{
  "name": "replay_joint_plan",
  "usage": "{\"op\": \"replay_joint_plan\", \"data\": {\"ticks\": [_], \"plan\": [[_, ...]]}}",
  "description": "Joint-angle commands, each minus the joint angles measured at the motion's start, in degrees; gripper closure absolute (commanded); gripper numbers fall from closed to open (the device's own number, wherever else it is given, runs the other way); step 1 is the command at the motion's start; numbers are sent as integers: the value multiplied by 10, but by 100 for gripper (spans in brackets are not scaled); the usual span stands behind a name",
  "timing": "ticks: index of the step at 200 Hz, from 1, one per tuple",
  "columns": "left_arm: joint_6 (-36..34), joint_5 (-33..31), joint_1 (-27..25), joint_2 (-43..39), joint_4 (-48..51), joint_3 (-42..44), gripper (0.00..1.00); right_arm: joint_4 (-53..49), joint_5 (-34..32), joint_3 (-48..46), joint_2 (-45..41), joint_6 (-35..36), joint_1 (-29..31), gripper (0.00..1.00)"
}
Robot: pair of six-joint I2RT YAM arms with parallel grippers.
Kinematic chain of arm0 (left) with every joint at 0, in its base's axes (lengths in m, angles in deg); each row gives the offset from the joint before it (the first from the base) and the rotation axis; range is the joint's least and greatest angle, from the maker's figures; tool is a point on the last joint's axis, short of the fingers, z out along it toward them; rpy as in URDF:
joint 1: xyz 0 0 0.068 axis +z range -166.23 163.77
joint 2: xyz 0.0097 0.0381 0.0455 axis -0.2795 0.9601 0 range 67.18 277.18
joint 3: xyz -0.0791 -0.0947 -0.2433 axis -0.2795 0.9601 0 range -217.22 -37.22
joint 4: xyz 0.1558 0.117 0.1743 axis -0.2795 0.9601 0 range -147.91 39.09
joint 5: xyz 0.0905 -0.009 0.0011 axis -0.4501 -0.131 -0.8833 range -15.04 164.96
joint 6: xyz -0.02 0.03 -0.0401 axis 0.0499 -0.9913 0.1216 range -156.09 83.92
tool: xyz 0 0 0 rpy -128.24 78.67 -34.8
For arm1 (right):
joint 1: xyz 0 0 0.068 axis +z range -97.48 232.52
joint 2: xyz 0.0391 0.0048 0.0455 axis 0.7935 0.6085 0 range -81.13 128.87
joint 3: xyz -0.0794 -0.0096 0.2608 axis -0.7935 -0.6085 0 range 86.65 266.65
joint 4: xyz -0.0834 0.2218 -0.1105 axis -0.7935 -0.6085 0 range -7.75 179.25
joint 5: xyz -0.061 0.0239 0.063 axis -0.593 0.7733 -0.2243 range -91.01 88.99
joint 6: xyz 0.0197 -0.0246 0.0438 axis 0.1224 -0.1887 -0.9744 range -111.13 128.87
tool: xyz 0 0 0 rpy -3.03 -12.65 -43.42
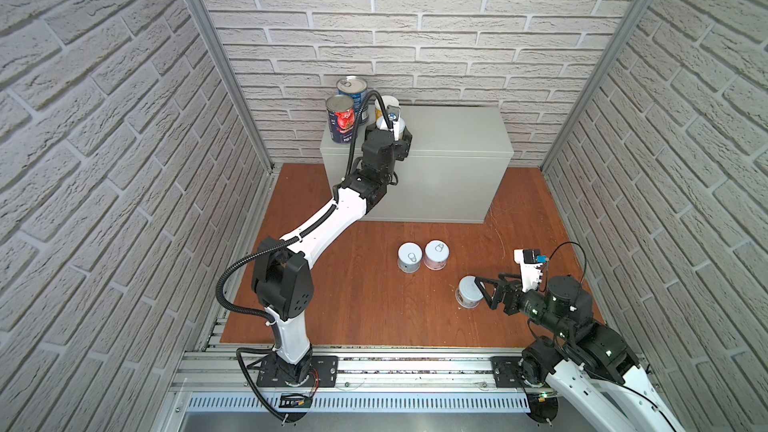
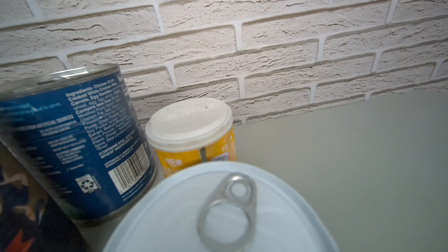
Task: Place and organize the canned foods onto the counter
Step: 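Lower the yellow can beside the yellow-lidded can and open the left gripper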
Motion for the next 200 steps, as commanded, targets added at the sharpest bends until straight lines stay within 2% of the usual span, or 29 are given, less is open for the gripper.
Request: {"op": "replay_joint_plan", "data": {"ticks": [1,28,64,200], "plan": [[2,-16,6,10,6,-30,18,2,-6,17,3,7,0,1],[19,-11,4,6,28,-30,2,-4,-9,19,3,9,0,1],[14,-4,-5,-19,8,6,2,-1,-5,21,8,10,1,1],[12,-79,-32,-72,-11,76,2,-17,-1,32,21,-3,0,1]]}}
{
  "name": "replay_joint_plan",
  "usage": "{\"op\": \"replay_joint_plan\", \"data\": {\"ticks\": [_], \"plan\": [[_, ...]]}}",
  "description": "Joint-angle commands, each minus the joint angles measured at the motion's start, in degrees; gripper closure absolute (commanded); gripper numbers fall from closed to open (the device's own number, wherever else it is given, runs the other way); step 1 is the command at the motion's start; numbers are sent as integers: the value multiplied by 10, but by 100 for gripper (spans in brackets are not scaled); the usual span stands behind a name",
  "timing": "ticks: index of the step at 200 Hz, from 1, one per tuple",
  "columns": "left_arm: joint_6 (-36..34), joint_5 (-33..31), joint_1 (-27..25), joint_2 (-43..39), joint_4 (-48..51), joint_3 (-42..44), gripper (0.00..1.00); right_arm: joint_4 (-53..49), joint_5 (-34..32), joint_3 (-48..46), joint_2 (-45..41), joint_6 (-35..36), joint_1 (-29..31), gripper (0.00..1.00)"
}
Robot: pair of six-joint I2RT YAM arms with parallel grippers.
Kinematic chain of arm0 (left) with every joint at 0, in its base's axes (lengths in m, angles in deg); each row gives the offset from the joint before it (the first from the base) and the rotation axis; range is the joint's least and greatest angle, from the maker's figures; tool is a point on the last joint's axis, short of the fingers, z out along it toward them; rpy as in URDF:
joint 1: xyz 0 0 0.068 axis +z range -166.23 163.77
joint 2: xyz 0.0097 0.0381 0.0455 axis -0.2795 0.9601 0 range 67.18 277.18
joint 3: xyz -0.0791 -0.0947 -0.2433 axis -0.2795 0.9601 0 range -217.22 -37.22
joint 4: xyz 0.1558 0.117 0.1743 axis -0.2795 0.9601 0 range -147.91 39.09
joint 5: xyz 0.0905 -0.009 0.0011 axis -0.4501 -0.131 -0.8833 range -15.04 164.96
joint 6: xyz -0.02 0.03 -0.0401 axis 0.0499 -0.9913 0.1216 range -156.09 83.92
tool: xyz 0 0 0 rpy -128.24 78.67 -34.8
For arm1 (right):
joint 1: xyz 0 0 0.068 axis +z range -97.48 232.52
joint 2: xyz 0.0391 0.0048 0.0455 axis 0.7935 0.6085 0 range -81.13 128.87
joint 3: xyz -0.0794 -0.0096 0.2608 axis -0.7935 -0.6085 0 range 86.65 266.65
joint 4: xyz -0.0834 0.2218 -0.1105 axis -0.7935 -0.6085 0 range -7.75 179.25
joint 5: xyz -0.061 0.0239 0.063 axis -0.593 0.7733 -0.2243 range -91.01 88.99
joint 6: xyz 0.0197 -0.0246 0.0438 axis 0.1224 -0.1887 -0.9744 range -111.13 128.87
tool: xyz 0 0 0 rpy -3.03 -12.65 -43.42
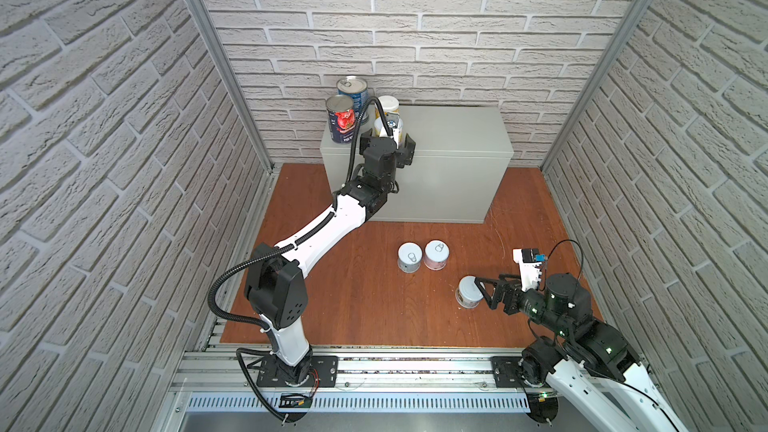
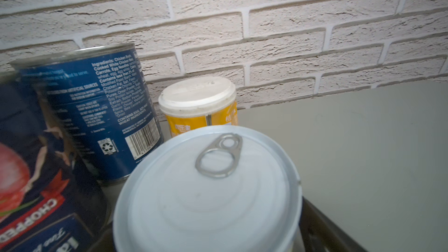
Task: Place and organize the canned foods onto the counter
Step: 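Lower the yellow can beside the yellow-lidded can and open the left gripper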
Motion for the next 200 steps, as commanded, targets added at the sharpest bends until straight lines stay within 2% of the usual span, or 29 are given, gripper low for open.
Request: {"op": "replay_joint_plan", "data": {"ticks": [1,79,126,164,200], "plan": [[-2,-27,-6,-29,-17,17,2,3,0,19,5,-4,0,1],[3,-72,-10,-71,-25,79,2,-3,7,29,21,-1,0,1],[-6,-78,-13,-104,-51,117,2,-5,-8,27,46,-9,0,1],[4,-94,-14,-114,-11,111,2,-4,-2,36,62,-11,0,1],[31,-121,-15,-155,12,157,2,-2,-1,30,56,-19,0,1]]}}
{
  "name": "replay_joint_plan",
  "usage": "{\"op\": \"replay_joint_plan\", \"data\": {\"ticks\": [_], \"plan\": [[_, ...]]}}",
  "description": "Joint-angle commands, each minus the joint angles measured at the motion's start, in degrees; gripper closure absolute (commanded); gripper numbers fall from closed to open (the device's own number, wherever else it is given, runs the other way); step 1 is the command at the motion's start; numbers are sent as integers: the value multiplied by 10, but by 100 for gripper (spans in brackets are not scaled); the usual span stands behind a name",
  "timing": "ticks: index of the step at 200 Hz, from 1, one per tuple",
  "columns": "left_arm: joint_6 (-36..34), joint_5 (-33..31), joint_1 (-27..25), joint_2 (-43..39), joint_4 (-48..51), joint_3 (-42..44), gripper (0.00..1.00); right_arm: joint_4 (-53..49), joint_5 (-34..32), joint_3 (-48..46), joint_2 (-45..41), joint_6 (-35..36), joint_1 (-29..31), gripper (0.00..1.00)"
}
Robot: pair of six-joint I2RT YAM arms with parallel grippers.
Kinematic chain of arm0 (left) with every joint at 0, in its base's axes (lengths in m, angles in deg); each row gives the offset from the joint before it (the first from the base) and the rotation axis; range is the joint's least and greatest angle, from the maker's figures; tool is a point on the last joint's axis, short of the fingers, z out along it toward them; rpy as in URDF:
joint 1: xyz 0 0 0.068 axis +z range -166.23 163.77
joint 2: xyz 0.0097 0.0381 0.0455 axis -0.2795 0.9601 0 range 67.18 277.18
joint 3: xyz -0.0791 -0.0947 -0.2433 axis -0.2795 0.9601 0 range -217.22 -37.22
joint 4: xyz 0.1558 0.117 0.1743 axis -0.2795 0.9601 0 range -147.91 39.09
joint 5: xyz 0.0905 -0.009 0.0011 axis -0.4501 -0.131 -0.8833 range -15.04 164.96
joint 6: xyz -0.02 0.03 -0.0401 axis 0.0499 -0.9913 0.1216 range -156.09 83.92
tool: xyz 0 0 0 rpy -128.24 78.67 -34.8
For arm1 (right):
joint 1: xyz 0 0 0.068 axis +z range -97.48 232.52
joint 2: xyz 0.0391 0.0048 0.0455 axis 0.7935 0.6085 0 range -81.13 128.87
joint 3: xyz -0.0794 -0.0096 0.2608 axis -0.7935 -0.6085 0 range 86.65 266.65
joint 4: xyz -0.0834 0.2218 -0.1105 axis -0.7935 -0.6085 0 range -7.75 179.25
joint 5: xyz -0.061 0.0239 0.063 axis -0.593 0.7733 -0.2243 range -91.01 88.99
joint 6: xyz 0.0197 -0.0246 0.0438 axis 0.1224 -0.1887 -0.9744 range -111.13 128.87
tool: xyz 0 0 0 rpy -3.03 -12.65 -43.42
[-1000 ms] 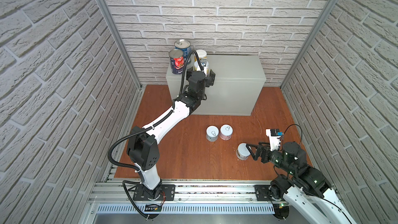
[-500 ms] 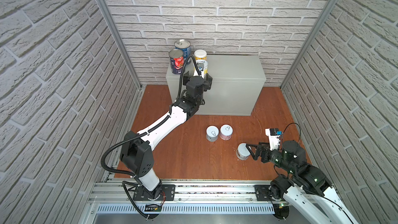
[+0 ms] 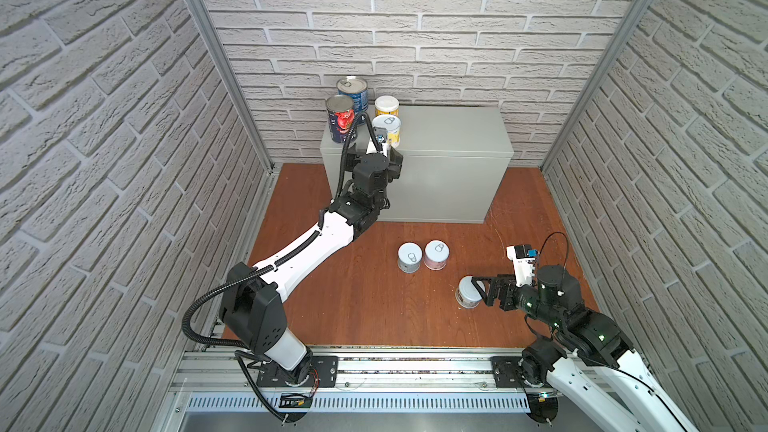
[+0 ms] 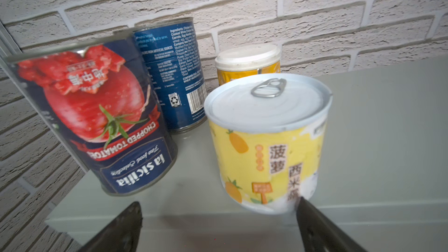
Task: Place and organize the canned foods onto the counter
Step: 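Lower the yellow can beside the yellow-lidded can and open the left gripper, then draw the left gripper back down toward the floor cans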
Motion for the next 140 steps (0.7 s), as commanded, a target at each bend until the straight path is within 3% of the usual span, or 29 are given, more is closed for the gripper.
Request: {"op": "replay_joint_plan", "data": {"ticks": [1,89,140], "plan": [[21,-35,-3,-44,4,27,2,10,-1,10,-5,-11,0,1],[94,-98,-38,-151,115,179,2,-44,-30,37,75,5,0,1],[135,-72,-77,-179,140,253,2,-78,-31,50,80,-3,0,1]]}}
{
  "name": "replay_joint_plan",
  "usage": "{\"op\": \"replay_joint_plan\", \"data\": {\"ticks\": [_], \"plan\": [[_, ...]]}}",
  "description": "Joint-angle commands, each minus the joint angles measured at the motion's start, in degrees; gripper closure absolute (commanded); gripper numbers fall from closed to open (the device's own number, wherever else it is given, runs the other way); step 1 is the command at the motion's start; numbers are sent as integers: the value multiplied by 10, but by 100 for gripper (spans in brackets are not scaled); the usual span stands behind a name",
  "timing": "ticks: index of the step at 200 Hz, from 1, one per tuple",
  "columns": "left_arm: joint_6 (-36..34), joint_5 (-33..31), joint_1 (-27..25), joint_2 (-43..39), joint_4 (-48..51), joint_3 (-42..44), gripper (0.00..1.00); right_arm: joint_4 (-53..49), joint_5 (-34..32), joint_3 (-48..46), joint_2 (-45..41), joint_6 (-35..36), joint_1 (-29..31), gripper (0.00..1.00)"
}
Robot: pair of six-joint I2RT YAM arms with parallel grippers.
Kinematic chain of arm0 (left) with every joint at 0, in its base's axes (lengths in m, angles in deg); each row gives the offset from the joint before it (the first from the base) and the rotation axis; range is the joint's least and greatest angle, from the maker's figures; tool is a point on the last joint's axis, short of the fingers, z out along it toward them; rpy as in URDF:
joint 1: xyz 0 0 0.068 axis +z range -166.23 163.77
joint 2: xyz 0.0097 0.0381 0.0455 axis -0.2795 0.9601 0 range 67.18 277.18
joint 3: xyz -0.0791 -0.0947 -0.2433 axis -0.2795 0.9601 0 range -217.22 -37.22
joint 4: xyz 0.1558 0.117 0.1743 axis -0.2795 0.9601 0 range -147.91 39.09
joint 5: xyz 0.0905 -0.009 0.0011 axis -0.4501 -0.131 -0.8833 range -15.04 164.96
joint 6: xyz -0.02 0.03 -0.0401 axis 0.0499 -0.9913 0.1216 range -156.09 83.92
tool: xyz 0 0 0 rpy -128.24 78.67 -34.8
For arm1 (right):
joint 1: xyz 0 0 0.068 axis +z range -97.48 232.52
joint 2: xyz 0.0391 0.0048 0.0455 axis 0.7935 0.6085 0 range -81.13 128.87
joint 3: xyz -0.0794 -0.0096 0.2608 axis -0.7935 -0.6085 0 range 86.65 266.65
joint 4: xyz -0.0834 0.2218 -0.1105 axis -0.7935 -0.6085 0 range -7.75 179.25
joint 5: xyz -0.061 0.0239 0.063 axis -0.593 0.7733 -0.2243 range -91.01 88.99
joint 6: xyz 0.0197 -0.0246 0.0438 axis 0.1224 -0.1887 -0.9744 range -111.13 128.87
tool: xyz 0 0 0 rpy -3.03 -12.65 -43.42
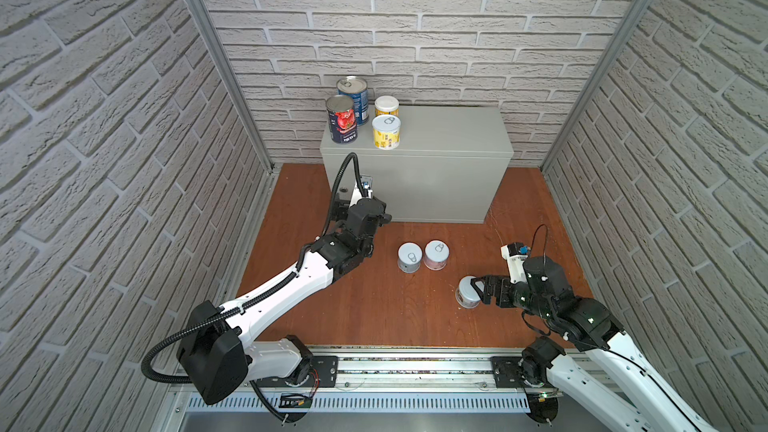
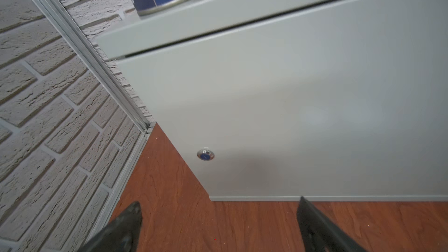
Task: Place and organize the canned foods onto the counter
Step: 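Draw the left gripper back down toward the floor cans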
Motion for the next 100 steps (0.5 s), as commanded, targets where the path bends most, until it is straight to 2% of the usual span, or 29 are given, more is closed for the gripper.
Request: {"op": "replay_joint_plan", "data": {"ticks": [1,25,40,53,78,100], "plan": [[33,8,-19,-17,4,27,2,-16,-8,14,-4,3,0,1],[57,67,-40,-19,-13,56,2,-29,-8,18,-17,-7,0,1],[75,143,-51,-12,-20,67,2,-36,-13,21,-27,-17,0,1],[90,179,-72,-3,-26,73,2,-45,-29,20,-37,-29,0,1],[51,233,-126,12,-78,96,2,-59,-55,18,-57,-54,0,1],[45,292,-150,20,-118,116,2,-62,-58,14,-72,-72,0,1]]}}
